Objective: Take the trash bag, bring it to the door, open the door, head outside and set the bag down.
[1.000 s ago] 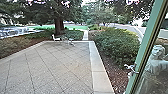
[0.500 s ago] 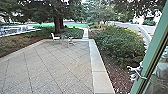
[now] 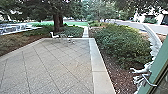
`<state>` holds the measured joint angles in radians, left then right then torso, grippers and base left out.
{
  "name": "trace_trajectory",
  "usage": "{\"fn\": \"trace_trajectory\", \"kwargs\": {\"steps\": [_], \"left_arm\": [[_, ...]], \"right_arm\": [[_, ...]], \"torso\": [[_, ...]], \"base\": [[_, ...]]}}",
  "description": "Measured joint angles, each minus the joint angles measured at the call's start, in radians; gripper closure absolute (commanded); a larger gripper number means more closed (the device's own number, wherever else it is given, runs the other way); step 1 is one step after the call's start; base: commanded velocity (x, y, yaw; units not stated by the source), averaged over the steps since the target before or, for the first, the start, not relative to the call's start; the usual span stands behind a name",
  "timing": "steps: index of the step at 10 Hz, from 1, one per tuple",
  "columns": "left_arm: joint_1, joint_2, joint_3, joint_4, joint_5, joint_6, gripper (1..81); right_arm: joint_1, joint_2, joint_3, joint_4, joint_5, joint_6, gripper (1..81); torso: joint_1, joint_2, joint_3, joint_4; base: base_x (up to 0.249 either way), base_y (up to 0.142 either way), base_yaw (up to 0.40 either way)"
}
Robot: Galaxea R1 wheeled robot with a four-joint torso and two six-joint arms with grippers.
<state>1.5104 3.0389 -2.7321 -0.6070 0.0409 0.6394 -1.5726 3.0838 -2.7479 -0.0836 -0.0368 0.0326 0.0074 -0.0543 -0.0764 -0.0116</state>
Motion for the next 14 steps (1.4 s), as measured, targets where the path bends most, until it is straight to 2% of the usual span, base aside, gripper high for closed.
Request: {"fn": "trace_trajectory", "kwargs": {"steps": [11, 14], "left_arm": [[0.0, 0.0, 0.0, 0.0, 0.003, 0.0, 81.1], [-0.012, 0.0, -0.001, 0.0, 0.002, 0.0, 81.1]], "right_arm": [[-0.001, 0.0, -0.001, 0.0, 0.002, 0.001, 1.0], [0.008, 0.001, -0.001, 0.0, 0.007, 0.001, 1.0]], "torso": [[-0.003, -0.001, 0.0, 0.0], [-0.002, 0.0, 0.0, 0.0]], "base": [[0.157, 0.0, 0.0], [0.039, 0.0, 0.0]]}}
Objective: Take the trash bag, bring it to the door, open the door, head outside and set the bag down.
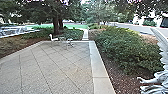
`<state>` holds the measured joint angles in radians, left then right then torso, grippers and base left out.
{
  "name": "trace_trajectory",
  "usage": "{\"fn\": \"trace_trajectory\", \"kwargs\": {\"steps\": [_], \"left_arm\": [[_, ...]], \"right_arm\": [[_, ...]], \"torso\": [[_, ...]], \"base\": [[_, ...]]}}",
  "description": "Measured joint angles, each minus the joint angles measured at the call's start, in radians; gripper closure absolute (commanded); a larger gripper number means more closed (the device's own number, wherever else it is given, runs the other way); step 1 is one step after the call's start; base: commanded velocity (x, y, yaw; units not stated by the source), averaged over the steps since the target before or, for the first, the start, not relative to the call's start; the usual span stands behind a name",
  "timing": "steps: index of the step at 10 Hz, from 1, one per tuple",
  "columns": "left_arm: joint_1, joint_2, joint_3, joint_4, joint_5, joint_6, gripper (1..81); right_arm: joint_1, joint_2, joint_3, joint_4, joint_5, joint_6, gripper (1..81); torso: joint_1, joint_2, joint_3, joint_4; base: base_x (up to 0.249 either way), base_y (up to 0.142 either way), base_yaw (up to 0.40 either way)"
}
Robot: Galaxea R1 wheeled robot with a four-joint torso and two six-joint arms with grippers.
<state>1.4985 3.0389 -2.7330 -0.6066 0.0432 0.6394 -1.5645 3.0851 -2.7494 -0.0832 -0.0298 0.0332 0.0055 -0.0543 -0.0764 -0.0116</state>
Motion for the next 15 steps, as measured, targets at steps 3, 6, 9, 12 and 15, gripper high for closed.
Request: {"fn": "trace_trajectory", "kwargs": {"steps": [3, 6, 9, 12, 15], "left_arm": [[0.01, 0.0, 0.0, 0.0, 0.002, 0.0, 81.1], [0.01, -0.006, 0.005, -0.001, 0.009, -0.008, 81.1], [0.01, -0.02, 0.02, -0.002, 0.013, -0.009, 81.1], [-0.01, -0.077, 0.129, -0.009, 0.019, -0.009, 81.1], [-0.043, -0.184, 0.281, -0.033, 0.036, -0.011, 81.1]], "right_arm": [[-0.014, -0.001, 0.0, 0.0, -0.006, 0.0, 1.0], [-0.012, -0.003, 0.0, -0.002, -0.007, 0.0, 1.0], [-0.012, -0.007, 0.0, -0.003, -0.013, -0.004, 1.0], [-0.012, -0.03, 0.04, -0.002, -0.016, -0.004, 1.0], [-0.011, -0.111, 0.204, -0.001, -0.019, -0.004, 1.0]], "torso": [[-0.001, 0.0, 0.0, 0.02], [-0.001, 0.0, 0.0, 0.114], [-0.002, 0.0, 0.0, 0.201], [-0.002, 0.0, 0.0, 0.207], [-0.002, 0.0, 0.0, 0.207]], "base": [[0.0, 0.0, 0.0], [0.0, 0.0, 0.0], [0.0, 0.0, 0.0], [0.0, 0.0, 0.0], [0.0, 0.0, 0.0]]}}
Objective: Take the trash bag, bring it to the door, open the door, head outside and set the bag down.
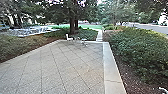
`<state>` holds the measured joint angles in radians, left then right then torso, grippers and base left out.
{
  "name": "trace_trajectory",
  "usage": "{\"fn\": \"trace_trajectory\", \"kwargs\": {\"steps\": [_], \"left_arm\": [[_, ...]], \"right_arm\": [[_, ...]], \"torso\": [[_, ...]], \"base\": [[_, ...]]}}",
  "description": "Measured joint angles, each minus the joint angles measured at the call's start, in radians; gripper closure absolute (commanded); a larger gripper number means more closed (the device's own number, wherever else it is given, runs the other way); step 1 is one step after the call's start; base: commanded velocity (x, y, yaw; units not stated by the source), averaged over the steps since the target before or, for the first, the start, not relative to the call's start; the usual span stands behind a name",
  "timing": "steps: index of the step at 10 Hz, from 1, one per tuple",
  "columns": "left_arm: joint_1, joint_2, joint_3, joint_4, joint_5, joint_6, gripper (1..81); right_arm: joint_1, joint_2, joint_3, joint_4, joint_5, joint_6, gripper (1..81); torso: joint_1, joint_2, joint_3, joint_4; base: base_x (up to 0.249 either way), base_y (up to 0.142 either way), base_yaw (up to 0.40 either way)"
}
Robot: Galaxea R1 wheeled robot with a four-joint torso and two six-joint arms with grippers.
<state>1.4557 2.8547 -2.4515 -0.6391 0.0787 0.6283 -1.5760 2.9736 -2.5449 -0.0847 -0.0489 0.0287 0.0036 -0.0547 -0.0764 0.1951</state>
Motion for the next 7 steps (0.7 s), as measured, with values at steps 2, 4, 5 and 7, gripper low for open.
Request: {"fn": "trace_trajectory", "kwargs": {"steps": [2, 4, 5, 7], "left_arm": [[-0.034, -0.072, 0.071, -0.032, 0.027, -0.001, 81.1], [-0.107, -0.118, 0.11, -0.087, 0.06, -0.001, 81.1], [-0.148, -0.134, 0.116, -0.117, 0.08, -0.001, 81.1], [-0.227, -0.163, 0.121, -0.162, 0.11, -0.001, 81.1]], "right_arm": [[0.003, -0.062, 0.113, 0.0, 0.0, -0.001, 1.0], [0.007, -0.11, 0.169, 0.0, 0.002, -0.001, 1.0], [0.006, -0.113, 0.169, 0.0, 0.0, 0.0, 1.0], [0.011, -0.11, 0.169, 0.0, 0.0, 0.0, 1.0]], "torso": [[0.0, 0.0, -0.005, 0.0], [-0.001, 0.0, -0.049, 0.0], [-0.001, 0.0, -0.082, 0.0], [0.0, 0.0, -0.139, 0.0]], "base": [[0.0, 0.0, 0.0], [0.0, 0.0, 0.0], [0.0, 0.0, 0.0], [0.0, 0.0, 0.0]]}}
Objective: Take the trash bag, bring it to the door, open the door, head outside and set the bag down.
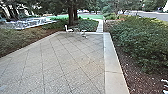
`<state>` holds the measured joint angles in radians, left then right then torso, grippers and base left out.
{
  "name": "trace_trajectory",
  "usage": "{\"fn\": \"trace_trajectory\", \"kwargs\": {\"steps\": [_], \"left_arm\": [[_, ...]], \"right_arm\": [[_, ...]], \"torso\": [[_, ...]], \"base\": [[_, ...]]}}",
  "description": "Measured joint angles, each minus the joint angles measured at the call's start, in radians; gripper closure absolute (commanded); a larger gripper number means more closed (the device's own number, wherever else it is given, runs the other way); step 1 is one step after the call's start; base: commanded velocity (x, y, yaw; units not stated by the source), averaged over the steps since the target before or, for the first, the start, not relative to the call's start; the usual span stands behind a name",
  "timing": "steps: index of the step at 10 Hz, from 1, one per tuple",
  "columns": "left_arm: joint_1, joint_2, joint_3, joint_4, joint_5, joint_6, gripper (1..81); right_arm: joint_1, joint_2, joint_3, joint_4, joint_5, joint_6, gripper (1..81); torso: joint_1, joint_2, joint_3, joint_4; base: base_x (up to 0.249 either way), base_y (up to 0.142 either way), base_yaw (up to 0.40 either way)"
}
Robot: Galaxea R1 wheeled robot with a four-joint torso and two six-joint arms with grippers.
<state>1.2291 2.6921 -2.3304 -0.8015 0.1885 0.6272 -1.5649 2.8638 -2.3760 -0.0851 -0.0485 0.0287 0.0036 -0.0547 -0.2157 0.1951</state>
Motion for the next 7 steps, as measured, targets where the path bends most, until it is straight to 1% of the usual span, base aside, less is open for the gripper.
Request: {"fn": "trace_trajectory", "kwargs": {"steps": [1, 2, 4, 7], "left_arm": [[-0.039, -0.008, 0.0, -0.017, 0.008, 0.0, 81.1], [-0.076, -0.013, -0.002, -0.034, 0.021, 0.0, 81.1], [-0.143, -0.013, -0.014, -0.064, 0.079, 0.0, 81.1], [-0.235, -0.011, -0.068, -0.096, 0.153, 0.0, 81.1]], "right_arm": [[0.008, 0.003, -0.001, 0.001, 0.002, 0.0, 1.0], [0.012, 0.001, -0.003, 0.001, 0.004, 0.0, 1.0], [0.017, 0.001, -0.007, 0.002, 0.005, 0.0, 1.0], [0.016, 0.021, -0.044, 0.002, 0.006, 0.0, 1.0]], "torso": [[0.0, 0.0, -0.042, 0.0], [0.0, 0.001, -0.071, 0.0], [0.001, 0.001, -0.09, 0.0], [0.001, 0.002, -0.089, 0.001]], "base": [[0.0, 0.0, 0.0], [0.0, 0.0, 0.0], [0.0, 0.0, 0.0], [0.0, 0.0, 0.0]]}}
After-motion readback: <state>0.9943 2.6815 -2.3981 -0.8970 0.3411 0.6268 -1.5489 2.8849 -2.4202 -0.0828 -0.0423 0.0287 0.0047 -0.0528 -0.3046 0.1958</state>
